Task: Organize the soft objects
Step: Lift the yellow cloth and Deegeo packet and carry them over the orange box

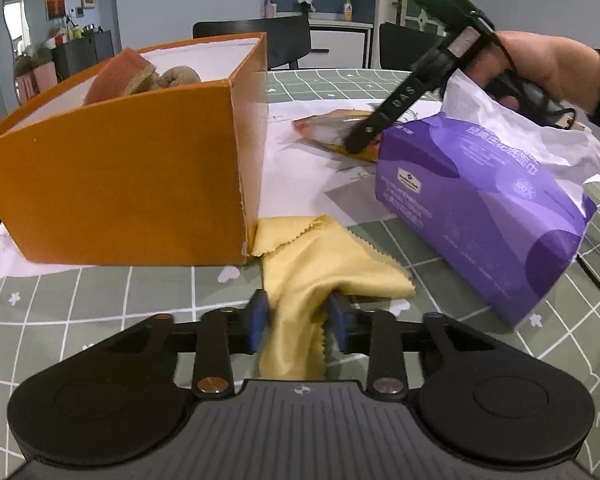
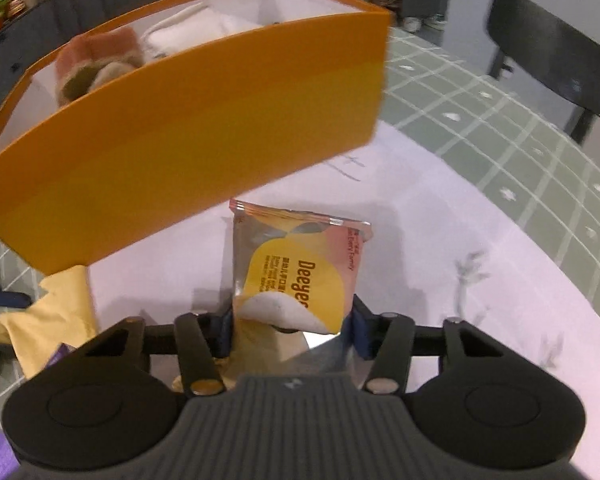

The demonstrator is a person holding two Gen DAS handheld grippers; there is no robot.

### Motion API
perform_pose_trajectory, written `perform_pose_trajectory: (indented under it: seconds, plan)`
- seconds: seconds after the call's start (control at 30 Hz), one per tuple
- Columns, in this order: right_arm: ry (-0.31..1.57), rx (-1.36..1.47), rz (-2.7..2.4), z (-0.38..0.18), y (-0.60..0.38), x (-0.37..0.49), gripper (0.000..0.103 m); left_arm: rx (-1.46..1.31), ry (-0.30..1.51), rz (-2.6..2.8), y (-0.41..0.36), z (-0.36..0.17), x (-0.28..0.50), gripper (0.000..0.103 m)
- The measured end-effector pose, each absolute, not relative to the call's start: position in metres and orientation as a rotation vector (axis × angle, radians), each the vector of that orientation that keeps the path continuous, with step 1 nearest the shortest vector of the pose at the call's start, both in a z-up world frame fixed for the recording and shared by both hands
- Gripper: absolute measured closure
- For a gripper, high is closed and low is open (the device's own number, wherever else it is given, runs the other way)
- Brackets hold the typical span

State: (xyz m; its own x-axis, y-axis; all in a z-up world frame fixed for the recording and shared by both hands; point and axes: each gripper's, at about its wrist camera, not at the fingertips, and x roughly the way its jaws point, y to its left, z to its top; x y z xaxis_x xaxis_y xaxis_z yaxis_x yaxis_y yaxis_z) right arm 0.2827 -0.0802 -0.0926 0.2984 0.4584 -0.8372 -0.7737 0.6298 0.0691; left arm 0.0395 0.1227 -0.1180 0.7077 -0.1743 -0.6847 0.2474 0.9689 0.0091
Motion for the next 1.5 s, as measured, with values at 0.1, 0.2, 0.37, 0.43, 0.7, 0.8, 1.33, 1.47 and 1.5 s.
perform_pose_trajectory:
  seconds: [0.1,0.2,0.37,0.43,0.7,0.8,1.33,1.47,1.5]
  plan:
    - [0.958,-0.364,0.777,-0.091,-0.096,0.283,0.052,0.097,0.746,-0.228,0.124,-0.117,0.04,0.086]
    - [0.962,-0.343,0.71,-0.087,-0.118,0.282,0.052,0.071,0.749,-0.215,0.128,-0.117,0.037,0.096]
    - [0.977,-0.32,0.627,-0.08,-0.155,0.269,0.052,0.034,0.748,-0.199,0.135,-0.114,0.026,0.099]
    - [0.983,-0.321,0.606,-0.076,-0.168,0.256,0.052,0.033,0.743,-0.198,0.137,-0.112,0.02,0.099]
    - [1.023,-0.325,0.534,-0.072,-0.205,0.19,0.052,0.027,0.716,-0.208,0.141,-0.099,0.001,0.099]
    - [1.041,-0.346,0.521,-0.07,-0.217,0.161,0.052,0.027,0.701,-0.214,0.143,-0.094,-0.007,0.099]
    - [1.105,-0.517,0.695,-0.058,-0.191,0.033,0.053,0.039,0.605,-0.214,0.158,-0.061,-0.044,0.099]
    - [1.118,-0.541,0.742,-0.055,-0.182,0.014,0.053,0.038,0.589,-0.208,0.167,-0.057,-0.051,0.099]
    - [1.118,-0.545,0.755,-0.054,-0.178,0.009,0.053,0.037,0.586,-0.208,0.17,-0.056,-0.052,0.099]
